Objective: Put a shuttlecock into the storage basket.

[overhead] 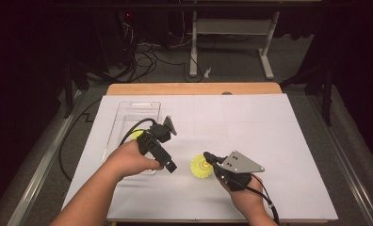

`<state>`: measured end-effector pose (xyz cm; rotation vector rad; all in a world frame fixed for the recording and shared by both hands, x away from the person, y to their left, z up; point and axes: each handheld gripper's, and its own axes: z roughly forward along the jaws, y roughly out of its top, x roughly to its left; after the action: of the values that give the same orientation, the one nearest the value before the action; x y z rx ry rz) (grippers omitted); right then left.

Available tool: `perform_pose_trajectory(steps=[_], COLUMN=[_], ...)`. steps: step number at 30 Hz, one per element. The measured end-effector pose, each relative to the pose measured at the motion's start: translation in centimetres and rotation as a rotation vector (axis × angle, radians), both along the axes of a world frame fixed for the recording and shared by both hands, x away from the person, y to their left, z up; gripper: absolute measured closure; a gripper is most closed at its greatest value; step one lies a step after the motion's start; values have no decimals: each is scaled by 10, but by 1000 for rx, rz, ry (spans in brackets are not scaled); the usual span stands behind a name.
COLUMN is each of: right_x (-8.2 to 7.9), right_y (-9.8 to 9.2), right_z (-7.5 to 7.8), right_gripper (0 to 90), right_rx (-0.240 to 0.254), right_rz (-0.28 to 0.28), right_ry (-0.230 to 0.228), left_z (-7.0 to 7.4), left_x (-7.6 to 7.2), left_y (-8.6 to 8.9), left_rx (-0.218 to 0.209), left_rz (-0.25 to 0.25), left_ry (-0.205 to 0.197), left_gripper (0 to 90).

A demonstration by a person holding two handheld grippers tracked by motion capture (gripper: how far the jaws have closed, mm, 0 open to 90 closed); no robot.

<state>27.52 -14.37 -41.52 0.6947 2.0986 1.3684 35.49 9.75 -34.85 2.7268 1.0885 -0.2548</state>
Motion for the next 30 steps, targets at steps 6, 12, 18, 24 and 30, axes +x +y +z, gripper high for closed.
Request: perform_pose_trajectory(steps=[6,12,18,24,30], right_x=[0,0,-1,-1,0], right_y=[11,20,28,34,36], right_z=[-1,-3,-2,0,2], right_gripper=[900,900,900,900,900], right_rx=[1,18,17,15,22], right_rz=[23,39,63,74,75], right_ry=[0,9,9,7,6], left_z=[-3,-5,-6,-6,-6], left_x=[1,1,1,0,1], left_y=[-4,-9,-10,-11,-11], left_rx=[7,9,7,2,-5], left_rz=[-4,-11,-17,-18,-11], left_ry=[3,9,8,4,-1], left_gripper=[39,46,50,65,121])
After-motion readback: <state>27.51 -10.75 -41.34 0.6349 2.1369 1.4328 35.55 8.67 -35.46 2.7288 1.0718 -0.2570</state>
